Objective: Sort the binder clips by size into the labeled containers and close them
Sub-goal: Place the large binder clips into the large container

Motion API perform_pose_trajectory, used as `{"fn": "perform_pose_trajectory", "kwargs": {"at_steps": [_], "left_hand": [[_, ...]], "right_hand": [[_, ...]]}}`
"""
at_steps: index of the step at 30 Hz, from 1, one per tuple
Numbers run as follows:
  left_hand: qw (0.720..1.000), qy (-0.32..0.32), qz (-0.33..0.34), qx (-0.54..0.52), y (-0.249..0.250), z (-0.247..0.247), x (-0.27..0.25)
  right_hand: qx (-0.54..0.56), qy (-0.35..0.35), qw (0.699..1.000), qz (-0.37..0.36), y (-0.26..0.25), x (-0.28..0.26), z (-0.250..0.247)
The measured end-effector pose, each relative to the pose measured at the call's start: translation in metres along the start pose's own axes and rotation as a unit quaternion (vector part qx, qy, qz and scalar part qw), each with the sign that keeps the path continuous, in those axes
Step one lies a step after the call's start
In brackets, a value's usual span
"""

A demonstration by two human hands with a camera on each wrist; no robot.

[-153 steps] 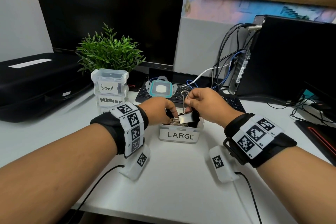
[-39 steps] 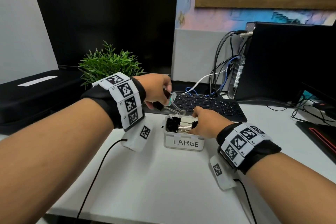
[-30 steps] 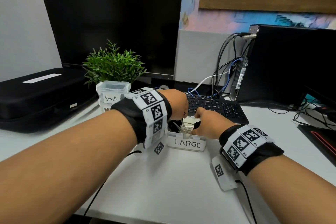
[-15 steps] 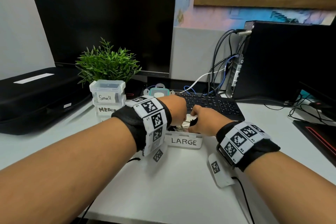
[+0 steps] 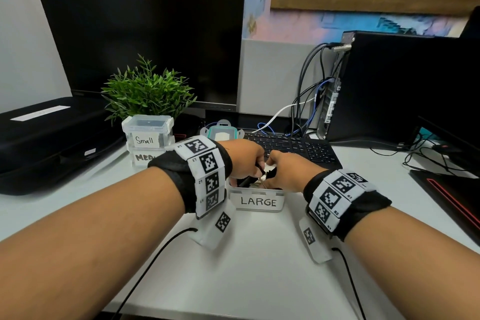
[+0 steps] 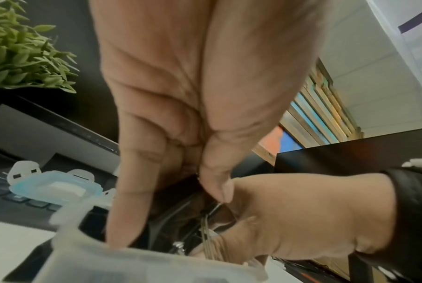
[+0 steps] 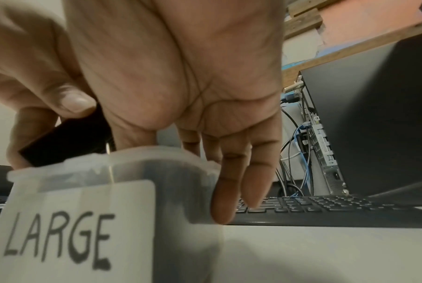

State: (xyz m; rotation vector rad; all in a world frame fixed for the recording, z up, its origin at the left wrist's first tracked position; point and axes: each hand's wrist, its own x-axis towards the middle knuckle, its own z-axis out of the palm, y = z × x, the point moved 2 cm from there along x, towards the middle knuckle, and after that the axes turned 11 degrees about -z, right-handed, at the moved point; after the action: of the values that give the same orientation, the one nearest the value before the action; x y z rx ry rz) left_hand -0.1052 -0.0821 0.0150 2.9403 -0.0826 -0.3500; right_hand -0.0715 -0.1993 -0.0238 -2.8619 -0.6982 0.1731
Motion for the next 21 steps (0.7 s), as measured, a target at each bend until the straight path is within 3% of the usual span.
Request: {"fn": "perform_pose_trajectory", "kwargs": {"at_steps": [7, 21], "left_hand": [[0.999, 0.038, 0.015, 0.015, -0.001, 0.009, -0.001], [0.999, 0.049, 0.022, -0.002, 0.002, 0.017, -0.003]], "right_hand": [[-0.009, -0.025, 1.0, 0.007, -0.004, 0.0, -0.004], [0.024, -0.098, 0.994, 0.029, -0.002, -0.002, -0.014]]}}
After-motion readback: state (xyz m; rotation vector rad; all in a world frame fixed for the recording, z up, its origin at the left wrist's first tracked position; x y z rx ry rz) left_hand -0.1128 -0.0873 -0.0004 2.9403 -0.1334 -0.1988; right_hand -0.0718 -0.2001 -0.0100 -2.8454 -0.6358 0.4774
